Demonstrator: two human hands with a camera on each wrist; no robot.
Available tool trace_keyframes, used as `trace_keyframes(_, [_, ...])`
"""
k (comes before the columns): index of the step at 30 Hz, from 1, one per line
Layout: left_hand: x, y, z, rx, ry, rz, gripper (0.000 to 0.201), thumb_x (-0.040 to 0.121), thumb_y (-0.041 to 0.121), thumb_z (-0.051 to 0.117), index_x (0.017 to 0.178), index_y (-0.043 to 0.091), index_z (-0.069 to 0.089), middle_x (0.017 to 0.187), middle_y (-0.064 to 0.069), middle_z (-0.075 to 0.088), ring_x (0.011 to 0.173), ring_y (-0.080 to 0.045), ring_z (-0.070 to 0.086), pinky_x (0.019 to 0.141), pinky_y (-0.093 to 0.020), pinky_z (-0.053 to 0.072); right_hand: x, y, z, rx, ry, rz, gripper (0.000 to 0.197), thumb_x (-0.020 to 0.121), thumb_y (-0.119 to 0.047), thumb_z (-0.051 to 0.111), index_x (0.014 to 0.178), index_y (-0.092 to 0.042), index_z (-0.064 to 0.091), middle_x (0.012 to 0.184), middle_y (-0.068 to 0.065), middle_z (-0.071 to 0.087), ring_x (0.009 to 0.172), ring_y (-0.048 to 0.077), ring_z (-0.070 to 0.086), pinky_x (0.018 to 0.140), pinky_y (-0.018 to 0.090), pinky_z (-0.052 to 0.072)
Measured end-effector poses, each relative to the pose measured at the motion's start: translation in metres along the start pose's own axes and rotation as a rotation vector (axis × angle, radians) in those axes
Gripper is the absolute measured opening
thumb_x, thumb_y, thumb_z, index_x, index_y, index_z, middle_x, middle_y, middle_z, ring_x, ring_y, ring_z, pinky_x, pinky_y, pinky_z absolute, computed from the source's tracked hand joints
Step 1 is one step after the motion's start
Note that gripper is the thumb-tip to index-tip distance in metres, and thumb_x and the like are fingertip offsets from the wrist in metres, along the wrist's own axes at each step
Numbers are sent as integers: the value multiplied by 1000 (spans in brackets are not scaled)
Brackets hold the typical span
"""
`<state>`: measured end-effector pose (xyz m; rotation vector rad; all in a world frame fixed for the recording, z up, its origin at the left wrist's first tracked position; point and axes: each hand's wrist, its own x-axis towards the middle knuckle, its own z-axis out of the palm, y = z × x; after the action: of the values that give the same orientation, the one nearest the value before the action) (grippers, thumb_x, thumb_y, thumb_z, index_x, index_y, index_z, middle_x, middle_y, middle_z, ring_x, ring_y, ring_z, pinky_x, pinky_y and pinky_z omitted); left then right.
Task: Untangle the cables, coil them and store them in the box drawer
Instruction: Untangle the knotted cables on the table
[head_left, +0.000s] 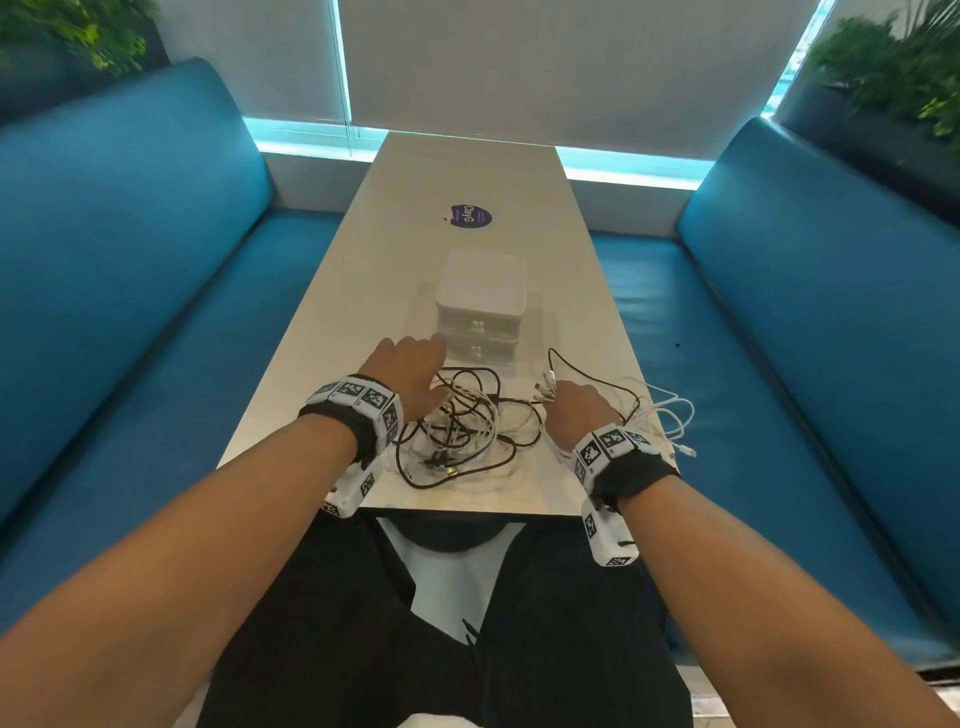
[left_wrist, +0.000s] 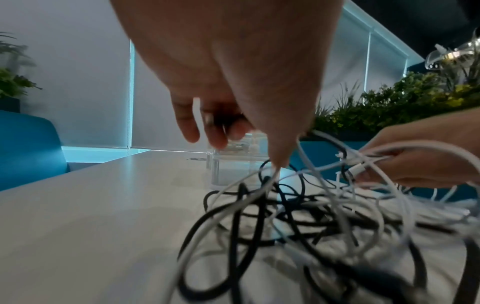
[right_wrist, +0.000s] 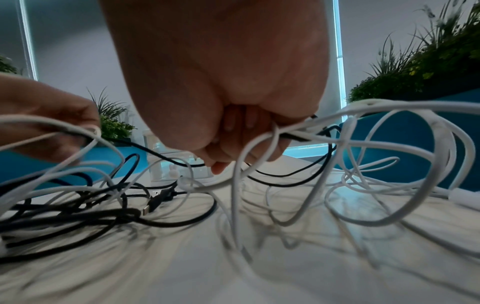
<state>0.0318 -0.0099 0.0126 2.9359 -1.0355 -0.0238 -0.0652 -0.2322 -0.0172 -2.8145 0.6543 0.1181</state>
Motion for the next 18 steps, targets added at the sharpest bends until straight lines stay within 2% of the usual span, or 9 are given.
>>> trace_keyframes(1, [0, 2, 0, -22, -46, 21, 41, 87, 39, 61, 116, 19, 41, 109, -2, 52, 104, -27, 50, 90, -41, 38, 1, 1, 0, 7, 0, -4, 29, 98, -25, 44, 120, -12, 58, 117, 14, 61, 103, 33, 62, 75, 33, 42])
trace_keyframes(3, [1, 8, -2, -64, -127, 59, 51, 77, 25, 65, 123, 21, 42, 123, -2, 45, 118, -25, 42, 102, -42, 32, 3, 1, 0, 15, 6, -7, 29, 99, -27, 44, 119, -12, 59, 116, 13, 62, 103, 33, 62, 76, 33, 43])
trace_keyframes(6, [6, 22, -8, -142, -199, 87, 60, 75, 4, 59, 130, 22, 44, 135, -2, 42, 129, -23, 36, 110, -41, 27, 7, 3, 0, 27, 19, -8, 29, 98, -27, 44, 117, -12, 60, 115, 14, 64, 101, 33, 63, 81, 36, 48])
trace_keyframes(8, [10, 29, -11, -241, -143, 60, 55, 78, -4, 52, 128, 20, 49, 140, -3, 44, 132, -24, 38, 109, -39, 28, 8, 5, 0, 33, 26, -2, 28, 98, -26, 43, 116, -12, 60, 114, 14, 64, 101, 33, 63, 82, 37, 49])
trace_keyframes(10, [15, 35, -15, -358, -22, -22, 49, 81, -8, 47, 122, 19, 54, 141, -4, 50, 130, -28, 45, 109, -41, 33, 8, 7, 1, 40, 37, 9, 28, 98, -26, 44, 115, -12, 60, 113, 14, 64, 101, 34, 63, 82, 38, 49])
trace_keyframes(12, [20, 46, -17, -494, 66, -91, 40, 88, -4, 44, 119, 16, 58, 135, -7, 57, 122, -30, 54, 105, -43, 41, 9, 8, 4, 47, 32, 11, 28, 98, -27, 45, 115, -11, 60, 113, 15, 64, 102, 35, 63, 82, 37, 49])
trace_keyframes(14, [23, 63, -14, -543, 57, -71, 29, 96, 8, 44, 120, 14, 59, 126, -10, 63, 112, -30, 59, 100, -42, 47, 10, 6, 4, 56, 22, 3, 29, 98, -29, 47, 117, -10, 60, 114, 16, 64, 103, 35, 63, 81, 36, 48])
trace_keyframes(16, [26, 82, -1, -449, -32, -5, 31, 101, 27, 44, 127, 14, 56, 124, -9, 64, 112, -30, 60, 100, -42, 46, 12, 6, 4, 71, 23, -16, 29, 97, -29, 47, 116, -10, 59, 115, 17, 64, 103, 36, 62, 79, 35, 47])
trace_keyframes(18, [24, 96, 13, -258, -172, 36, 39, 102, 41, 42, 133, 18, 50, 126, -8, 63, 116, -32, 57, 102, -44, 40, 12, 6, 1, 93, 27, -33, 30, 97, -30, 46, 115, -10, 60, 115, 17, 65, 104, 36, 63, 82, 36, 49])
